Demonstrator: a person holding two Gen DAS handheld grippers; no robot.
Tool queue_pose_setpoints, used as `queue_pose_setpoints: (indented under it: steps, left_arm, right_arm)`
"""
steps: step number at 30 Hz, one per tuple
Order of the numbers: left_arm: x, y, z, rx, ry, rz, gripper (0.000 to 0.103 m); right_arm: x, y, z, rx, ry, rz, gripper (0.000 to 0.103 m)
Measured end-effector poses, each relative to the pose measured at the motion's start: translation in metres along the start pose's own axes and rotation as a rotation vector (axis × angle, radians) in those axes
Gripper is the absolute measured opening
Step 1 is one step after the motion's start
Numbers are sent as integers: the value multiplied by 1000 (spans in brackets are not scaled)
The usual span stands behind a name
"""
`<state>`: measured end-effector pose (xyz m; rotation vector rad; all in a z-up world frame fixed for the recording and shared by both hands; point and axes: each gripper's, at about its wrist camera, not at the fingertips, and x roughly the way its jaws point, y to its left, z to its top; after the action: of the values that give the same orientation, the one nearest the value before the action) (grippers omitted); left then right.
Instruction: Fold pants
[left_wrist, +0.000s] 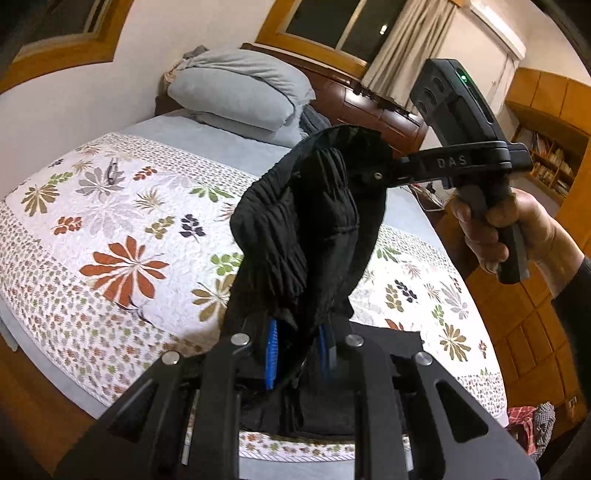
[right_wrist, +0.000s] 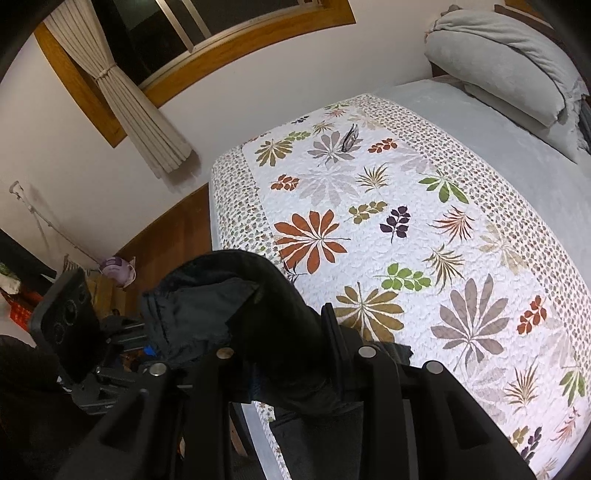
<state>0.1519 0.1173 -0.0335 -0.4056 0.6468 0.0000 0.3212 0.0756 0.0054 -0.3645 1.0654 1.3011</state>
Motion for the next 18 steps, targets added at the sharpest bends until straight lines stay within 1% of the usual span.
queue_pose_setpoints:
  steps: [10,18]
  left_arm:
    - [9,-33,-8,54,18,-2,15]
    - [16,-54,-16,114,35,8,16]
  right_arm:
    - [-17,-16,-27,-26,-29,-1,29]
    - [-26,-21,-46,-98,-52,-20,29]
